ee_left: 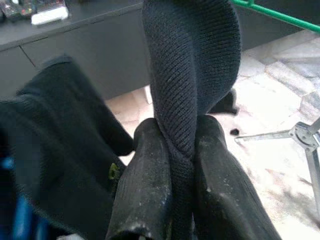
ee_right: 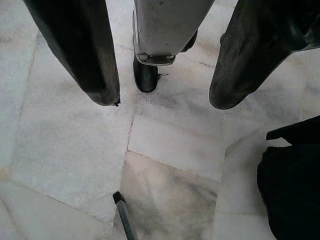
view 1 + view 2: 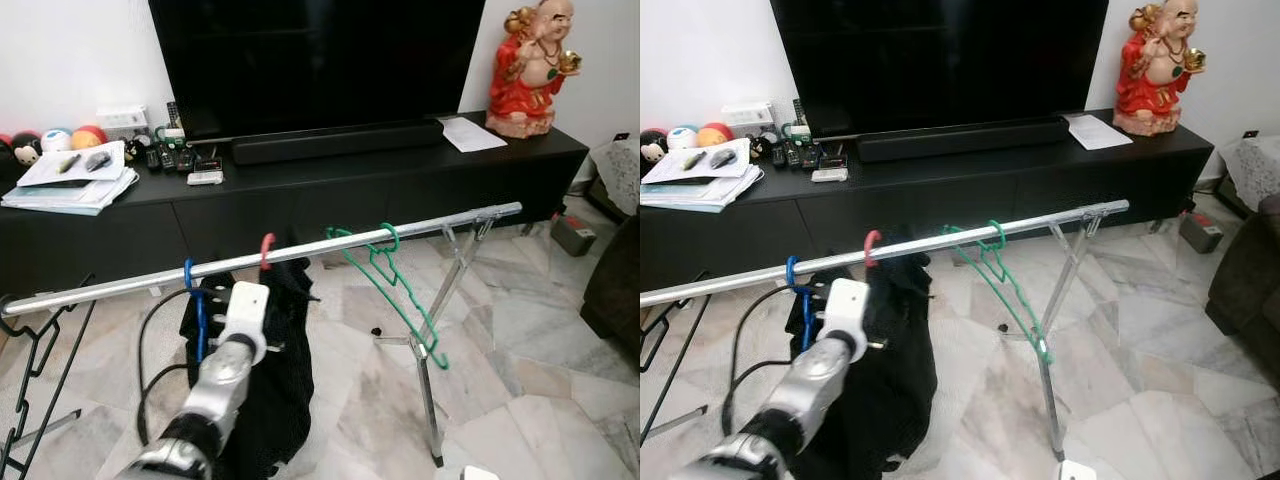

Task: Hang hanger

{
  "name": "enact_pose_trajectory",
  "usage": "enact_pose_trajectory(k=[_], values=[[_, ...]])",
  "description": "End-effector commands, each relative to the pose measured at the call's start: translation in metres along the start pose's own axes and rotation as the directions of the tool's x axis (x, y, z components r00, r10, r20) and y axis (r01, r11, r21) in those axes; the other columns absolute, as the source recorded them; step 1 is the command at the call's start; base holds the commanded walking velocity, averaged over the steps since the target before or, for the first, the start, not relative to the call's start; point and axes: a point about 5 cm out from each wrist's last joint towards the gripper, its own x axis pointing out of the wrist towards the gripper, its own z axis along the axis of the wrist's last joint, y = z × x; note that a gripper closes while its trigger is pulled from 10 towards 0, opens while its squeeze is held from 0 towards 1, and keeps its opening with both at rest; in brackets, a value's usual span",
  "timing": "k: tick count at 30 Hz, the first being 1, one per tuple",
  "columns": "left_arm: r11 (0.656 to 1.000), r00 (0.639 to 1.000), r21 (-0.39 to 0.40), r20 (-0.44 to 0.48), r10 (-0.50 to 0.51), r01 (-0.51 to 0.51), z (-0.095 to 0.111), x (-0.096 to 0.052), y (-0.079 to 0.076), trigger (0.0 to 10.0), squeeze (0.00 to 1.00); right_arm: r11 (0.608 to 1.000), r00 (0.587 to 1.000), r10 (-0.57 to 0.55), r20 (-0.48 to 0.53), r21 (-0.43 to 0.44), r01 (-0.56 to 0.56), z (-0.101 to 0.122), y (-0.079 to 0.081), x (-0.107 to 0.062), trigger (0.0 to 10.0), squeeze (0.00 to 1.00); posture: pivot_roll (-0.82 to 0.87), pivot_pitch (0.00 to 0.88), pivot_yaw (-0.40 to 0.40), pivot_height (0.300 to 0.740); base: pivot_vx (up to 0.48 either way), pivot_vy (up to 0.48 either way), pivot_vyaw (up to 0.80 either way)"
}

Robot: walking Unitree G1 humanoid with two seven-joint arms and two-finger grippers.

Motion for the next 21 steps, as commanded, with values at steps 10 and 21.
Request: enact_pose_trajectory(k=[10,21], values=[[0.987,0.985,0.122,0.126,-0.12,0.105,0.011,-0.041,0.005,10.0,0.0,0.999,1.0,0.004,-0.006,-0.036,-0.004,0.0,-0.005,0.0,10.0,0.0,-0.01,0.0,0.019,0.74,0.0,0.0,0.0],[0.979,0.994,0.179,0.039,-0.103,0.094,-0.008,-0.086,0.017,10.0,0.0,0.998,1.0,0.008,-0.009,-0.066,-0.008,0.0,-0.008,-0.001,10.0,0.0,0.0,0.0,0.007,0.74,0.0,0.0,0.0]])
